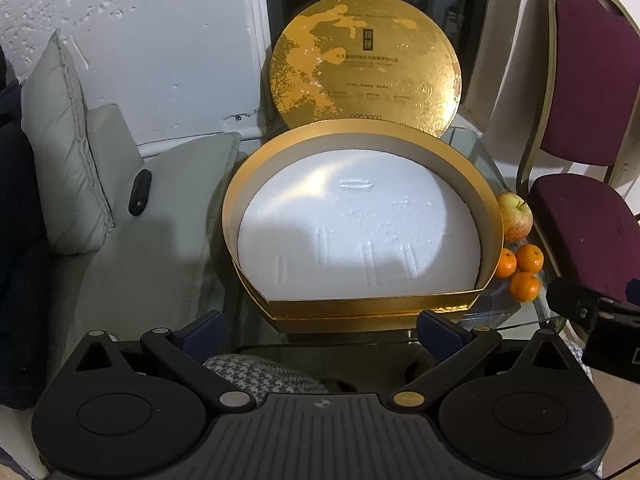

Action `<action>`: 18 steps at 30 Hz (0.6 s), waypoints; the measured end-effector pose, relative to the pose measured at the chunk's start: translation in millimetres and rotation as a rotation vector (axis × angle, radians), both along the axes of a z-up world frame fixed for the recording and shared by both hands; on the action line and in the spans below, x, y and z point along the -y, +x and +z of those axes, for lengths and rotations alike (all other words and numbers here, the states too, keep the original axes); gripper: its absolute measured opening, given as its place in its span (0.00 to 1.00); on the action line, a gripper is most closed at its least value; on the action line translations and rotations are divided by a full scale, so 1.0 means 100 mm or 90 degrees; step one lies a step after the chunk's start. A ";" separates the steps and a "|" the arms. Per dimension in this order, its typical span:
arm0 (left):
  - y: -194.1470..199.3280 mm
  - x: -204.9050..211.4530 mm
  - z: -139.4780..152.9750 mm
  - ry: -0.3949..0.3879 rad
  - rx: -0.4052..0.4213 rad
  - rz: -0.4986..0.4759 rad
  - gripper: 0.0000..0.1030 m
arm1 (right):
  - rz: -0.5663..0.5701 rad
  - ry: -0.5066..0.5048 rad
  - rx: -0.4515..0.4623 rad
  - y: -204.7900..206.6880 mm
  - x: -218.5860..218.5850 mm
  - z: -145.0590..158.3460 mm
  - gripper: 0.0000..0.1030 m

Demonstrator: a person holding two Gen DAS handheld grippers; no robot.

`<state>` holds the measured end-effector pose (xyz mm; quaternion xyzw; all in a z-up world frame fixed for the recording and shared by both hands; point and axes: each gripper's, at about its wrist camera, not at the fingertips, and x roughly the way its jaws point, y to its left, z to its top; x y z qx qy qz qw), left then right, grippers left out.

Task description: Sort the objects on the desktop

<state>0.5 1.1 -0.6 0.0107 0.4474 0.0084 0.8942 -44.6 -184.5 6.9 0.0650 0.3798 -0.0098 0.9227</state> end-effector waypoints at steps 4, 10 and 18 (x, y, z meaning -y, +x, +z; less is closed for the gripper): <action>0.02 -0.07 0.02 -0.015 0.000 0.012 0.99 | 0.010 -0.015 -0.011 0.05 -0.05 -0.05 1.00; 0.08 0.07 -0.04 0.013 -0.020 -0.008 0.99 | 0.012 0.012 -0.017 0.08 0.07 -0.07 1.00; 0.09 0.09 -0.07 0.018 -0.031 -0.006 0.99 | 0.012 0.026 -0.015 0.10 0.07 -0.08 1.00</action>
